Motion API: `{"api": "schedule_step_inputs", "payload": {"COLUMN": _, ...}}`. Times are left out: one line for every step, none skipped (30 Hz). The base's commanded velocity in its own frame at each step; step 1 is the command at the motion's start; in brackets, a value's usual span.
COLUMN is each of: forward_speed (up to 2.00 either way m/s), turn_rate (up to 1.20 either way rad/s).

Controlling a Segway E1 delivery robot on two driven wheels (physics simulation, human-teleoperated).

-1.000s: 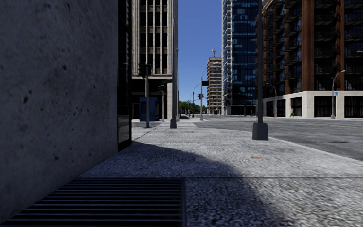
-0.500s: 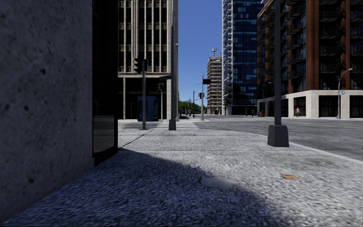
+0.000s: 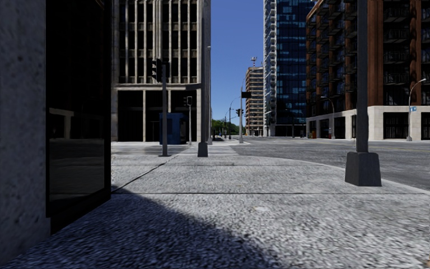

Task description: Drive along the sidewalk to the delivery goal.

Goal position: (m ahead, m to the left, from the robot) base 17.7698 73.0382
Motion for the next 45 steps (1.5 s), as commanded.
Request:
{"api": "schedule_step_inputs", "payload": {"forward_speed": 2.0, "turn_rate": 0.0}}
{"api": "schedule_step_inputs", "payload": {"forward_speed": 2.0, "turn_rate": 0.0}}
{"api": "schedule_step_inputs", "payload": {"forward_speed": 2.0, "turn_rate": 0.0}}
{"api": "schedule_step_inputs", "payload": {"forward_speed": 2.0, "turn_rate": 0.0}}
{"api": "schedule_step_inputs", "payload": {"forward_speed": 2.0, "turn_rate": 0.0}}
{"api": "schedule_step_inputs", "payload": {"forward_speed": 2.0, "turn_rate": 0.0}}
{"api": "schedule_step_inputs", "payload": {"forward_speed": 2.0, "turn_rate": 0.0}}
{"api": "schedule_step_inputs", "payload": {"forward_speed": 2.0, "turn_rate": 0.0}}
{"api": "schedule_step_inputs", "payload": {"forward_speed": 2.0, "turn_rate": 0.0}}
{"api": "schedule_step_inputs", "payload": {"forward_speed": 2.0, "turn_rate": 0.0}}
{"api": "schedule_step_inputs", "payload": {"forward_speed": 2.0, "turn_rate": 0.0}}
{"api": "schedule_step_inputs", "payload": {"forward_speed": 2.0, "turn_rate": -0.01}}
{"api": "schedule_step_inputs", "payload": {"forward_speed": 2.0, "turn_rate": -0.07}}
{"api": "schedule_step_inputs", "payload": {"forward_speed": 2.0, "turn_rate": -0.12}}
{"api": "schedule_step_inputs", "payload": {"forward_speed": 2.0, "turn_rate": -0.13}}
{"api": "schedule_step_inputs", "payload": {"forward_speed": 2.0, "turn_rate": -0.14}}
{"api": "schedule_step_inputs", "payload": {"forward_speed": 2.0, "turn_rate": -0.15}}
{"api": "schedule_step_inputs", "payload": {"forward_speed": 2.0, "turn_rate": -0.15}}
{"api": "schedule_step_inputs", "payload": {"forward_speed": 2.0, "turn_rate": -0.16}}
{"api": "schedule_step_inputs", "payload": {"forward_speed": 2.0, "turn_rate": -0.16}}
{"api": "schedule_step_inputs", "payload": {"forward_speed": 2.0, "turn_rate": -0.19}}
{"api": "schedule_step_inputs", "payload": {"forward_speed": 2.0, "turn_rate": -0.2}}
{"api": "schedule_step_inputs", "payload": {"forward_speed": 2.0, "turn_rate": -0.21}}
{"api": "schedule_step_inputs", "payload": {"forward_speed": 2.0, "turn_rate": -0.21}}
{"api": "schedule_step_inputs", "payload": {"forward_speed": 2.0, "turn_rate": -0.22}}
{"api": "schedule_step_inputs", "payload": {"forward_speed": 2.0, "turn_rate": -0.23}}
{"api": "schedule_step_inputs", "payload": {"forward_speed": 2.0, "turn_rate": -0.24}}
{"api": "schedule_step_inputs", "payload": {"forward_speed": 2.0, "turn_rate": -0.24}}
{"api": "schedule_step_inputs", "payload": {"forward_speed": 2.0, "turn_rate": -0.27}}
{"api": "schedule_step_inputs", "payload": {"forward_speed": 2.0, "turn_rate": -0.28}}
{"api": "schedule_step_inputs", "payload": {"forward_speed": 2.0, "turn_rate": -0.29}}
{"api": "schedule_step_inputs", "payload": {"forward_speed": 2.0, "turn_rate": -0.29}}
{"api": "schedule_step_inputs", "payload": {"forward_speed": 2.0, "turn_rate": -0.29}}
{"api": "schedule_step_inputs", "payload": {"forward_speed": 2.0, "turn_rate": -0.29}}
{"api": "schedule_step_inputs", "payload": {"forward_speed": 2.0, "turn_rate": -0.29}}
{"api": "schedule_step_inputs", "payload": {"forward_speed": 2.0, "turn_rate": -0.29}}
{"api": "schedule_step_inputs", "payload": {"forward_speed": 2.0, "turn_rate": -0.29}}
{"api": "schedule_step_inputs", "payload": {"forward_speed": 2.0, "turn_rate": -0.29}}
{"api": "schedule_step_inputs", "payload": {"forward_speed": 2.0, "turn_rate": -0.29}}
{"api": "schedule_step_inputs", "payload": {"forward_speed": 2.0, "turn_rate": -0.29}}
{"api": "schedule_step_inputs", "payload": {"forward_speed": 2.0, "turn_rate": -0.29}}
{"api": "schedule_step_inputs", "payload": {"forward_speed": 2.0, "turn_rate": -0.29}}
{"api": "schedule_step_inputs", "payload": {"forward_speed": 2.0, "turn_rate": -0.25}}
{"api": "schedule_step_inputs", "payload": {"forward_speed": 2.0, "turn_rate": -0.24}}
{"api": "schedule_step_inputs", "payload": {"forward_speed": 2.0, "turn_rate": -0.23}}
